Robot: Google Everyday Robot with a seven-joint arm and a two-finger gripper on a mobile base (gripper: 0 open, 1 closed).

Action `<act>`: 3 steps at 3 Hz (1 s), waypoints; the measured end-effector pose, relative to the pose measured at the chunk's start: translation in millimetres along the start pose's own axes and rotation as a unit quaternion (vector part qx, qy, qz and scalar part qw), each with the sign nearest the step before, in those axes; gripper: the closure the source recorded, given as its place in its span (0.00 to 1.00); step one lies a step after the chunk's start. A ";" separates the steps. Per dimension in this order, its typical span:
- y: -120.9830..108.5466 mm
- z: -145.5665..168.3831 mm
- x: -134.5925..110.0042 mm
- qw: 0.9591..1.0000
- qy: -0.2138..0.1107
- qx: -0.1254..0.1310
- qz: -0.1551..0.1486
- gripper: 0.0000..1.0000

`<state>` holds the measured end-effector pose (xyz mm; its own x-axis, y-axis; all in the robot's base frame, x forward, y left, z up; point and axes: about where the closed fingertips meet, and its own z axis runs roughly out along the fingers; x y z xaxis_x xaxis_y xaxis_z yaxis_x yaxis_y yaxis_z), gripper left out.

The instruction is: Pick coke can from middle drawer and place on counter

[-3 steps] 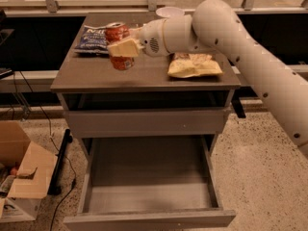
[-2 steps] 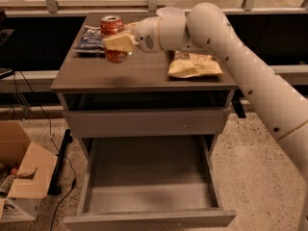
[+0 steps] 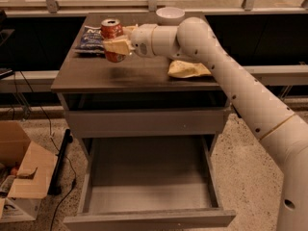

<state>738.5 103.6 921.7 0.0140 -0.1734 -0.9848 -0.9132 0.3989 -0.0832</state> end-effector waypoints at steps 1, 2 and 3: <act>-10.8 9.9 15.2 1.000 -0.002 0.026 -0.004 0.63; -10.4 12.2 13.7 1.000 -0.004 0.027 -0.004 0.39; -8.7 14.6 13.6 1.000 -0.005 0.025 -0.004 0.15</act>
Offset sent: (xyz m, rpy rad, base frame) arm 0.0125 0.0017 -0.0139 0.0009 -0.0161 -0.0442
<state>752.6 110.9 906.8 0.0255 -0.1687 -0.9853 -0.8912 0.4426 -0.0989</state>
